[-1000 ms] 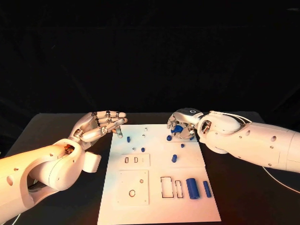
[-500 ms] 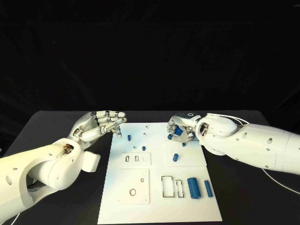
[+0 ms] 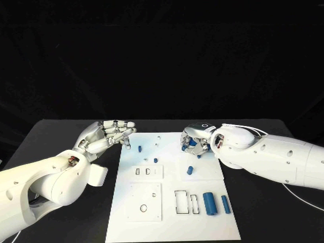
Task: Assemble the parts on the task board
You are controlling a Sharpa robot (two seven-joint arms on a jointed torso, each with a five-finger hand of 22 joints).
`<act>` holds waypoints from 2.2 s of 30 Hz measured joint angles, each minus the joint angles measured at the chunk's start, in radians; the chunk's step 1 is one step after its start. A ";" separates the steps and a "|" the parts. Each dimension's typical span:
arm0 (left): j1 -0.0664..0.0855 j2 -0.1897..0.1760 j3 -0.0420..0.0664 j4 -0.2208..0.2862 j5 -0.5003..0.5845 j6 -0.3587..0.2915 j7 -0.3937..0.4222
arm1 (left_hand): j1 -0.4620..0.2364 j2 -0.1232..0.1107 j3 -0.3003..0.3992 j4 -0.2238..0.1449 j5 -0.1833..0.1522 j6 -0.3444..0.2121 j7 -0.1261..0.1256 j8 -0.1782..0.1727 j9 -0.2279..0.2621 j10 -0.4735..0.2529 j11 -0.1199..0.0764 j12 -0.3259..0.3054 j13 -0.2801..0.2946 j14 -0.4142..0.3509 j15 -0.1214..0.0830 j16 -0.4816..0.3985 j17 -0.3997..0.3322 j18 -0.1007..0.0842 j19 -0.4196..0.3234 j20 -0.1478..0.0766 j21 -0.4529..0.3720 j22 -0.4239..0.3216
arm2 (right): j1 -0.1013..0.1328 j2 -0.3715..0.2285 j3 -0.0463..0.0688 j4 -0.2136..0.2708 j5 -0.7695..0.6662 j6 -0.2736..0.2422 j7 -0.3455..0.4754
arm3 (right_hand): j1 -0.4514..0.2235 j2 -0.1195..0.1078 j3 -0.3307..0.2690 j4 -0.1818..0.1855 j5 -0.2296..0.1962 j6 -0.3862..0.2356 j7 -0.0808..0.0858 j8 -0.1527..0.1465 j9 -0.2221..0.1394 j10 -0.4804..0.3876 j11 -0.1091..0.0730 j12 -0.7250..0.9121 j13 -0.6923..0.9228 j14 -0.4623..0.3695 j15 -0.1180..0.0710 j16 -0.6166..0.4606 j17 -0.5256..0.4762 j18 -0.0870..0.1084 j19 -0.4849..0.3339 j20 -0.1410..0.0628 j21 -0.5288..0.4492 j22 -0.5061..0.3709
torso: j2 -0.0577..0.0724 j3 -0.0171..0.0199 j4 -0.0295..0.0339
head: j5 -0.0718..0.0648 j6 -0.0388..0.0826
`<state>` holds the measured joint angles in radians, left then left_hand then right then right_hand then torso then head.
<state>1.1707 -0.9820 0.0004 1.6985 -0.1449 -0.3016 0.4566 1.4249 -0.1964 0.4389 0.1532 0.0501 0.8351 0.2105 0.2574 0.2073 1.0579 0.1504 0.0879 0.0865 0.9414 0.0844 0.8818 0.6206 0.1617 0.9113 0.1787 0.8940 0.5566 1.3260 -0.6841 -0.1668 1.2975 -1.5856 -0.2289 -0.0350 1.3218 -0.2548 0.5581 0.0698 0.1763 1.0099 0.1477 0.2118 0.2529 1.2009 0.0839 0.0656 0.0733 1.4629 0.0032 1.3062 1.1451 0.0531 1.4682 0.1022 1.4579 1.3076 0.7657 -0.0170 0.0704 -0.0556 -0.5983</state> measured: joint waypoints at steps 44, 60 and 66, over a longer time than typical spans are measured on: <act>0.001 0.011 0.000 -0.026 0.002 0.016 -0.023 | 0.004 0.004 0.017 -0.011 0.000 0.000 0.000 0.000 0.002 -0.004 0.004 0.000 0.000 0.000 0.000 0.005 -0.001 0.010 -0.007 0.000 0.019 0.013 | 0.010 0.154 0.008 -0.066 0.000 -0.220 -0.114 | -0.003 0.057 0.027 0.028 -0.036 0.035 -0.018 0.043 0.046 0.059 -0.016 0.000 0.010 0.002 -0.009 0.020 -0.003 0.000 0.000 0.000 0.018 0.000 | 0.011 -0.0062 0.0157 | -0.002 0.017; 0.006 0.011 0.000 -0.026 0.003 0.017 -0.027 | 0.004 0.004 0.017 -0.011 0.000 0.000 0.000 0.000 0.002 -0.004 0.003 0.000 0.000 0.000 0.000 0.005 -0.001 0.009 -0.007 0.000 0.023 0.013 | 0.007 0.211 0.009 -0.136 -0.007 -0.240 -0.145 | -0.003 0.057 0.027 0.028 -0.031 0.034 -0.017 0.046 0.051 0.059 -0.016 0.000 0.010 0.002 -0.009 0.024 -0.003 0.000 0.000 0.000 0.018 0.000 | 0.015 -0.0081 0.0191 | 0.006 0.010; 0.007 0.011 0.000 -0.026 0.003 0.017 -0.027 | 0.004 0.004 0.017 -0.011 0.000 0.000 0.000 0.000 0.002 -0.004 0.003 0.000 0.000 0.000 0.000 0.005 -0.002 0.009 -0.011 -0.004 0.023 0.015 | 0.004 0.218 0.009 -0.141 -0.007 -0.232 -0.145 | -0.003 0.057 0.027 0.028 -0.031 0.031 -0.018 0.047 0.051 0.059 -0.016 0.000 0.010 0.002 -0.009 0.023 -0.003 0.000 0.000 0.000 0.018 0.000 | 0.016 -0.0092 0.0200 | 0.007 0.008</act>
<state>1.1779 -0.9707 0.0005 1.6722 -0.1419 -0.2849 0.4291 1.4292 -0.1922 0.4555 0.1420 0.0499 0.8350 0.2106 0.2573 0.2089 1.0543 0.1539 0.0880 0.0862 0.9414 0.0845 0.8866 0.6182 0.1704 0.9005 0.1750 0.9168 0.5714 1.3299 -0.4659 -0.1583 1.1569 -1.5931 -0.4611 -0.1802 1.3186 -0.1977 0.5851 0.0979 0.1455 1.0414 0.1301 0.2584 0.3037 1.2598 0.0681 0.0655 0.0832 1.4647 -0.0058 1.3296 1.1417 0.0532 1.4681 0.1021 1.4755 1.3078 0.7816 -0.0262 0.0904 -0.0487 -0.5903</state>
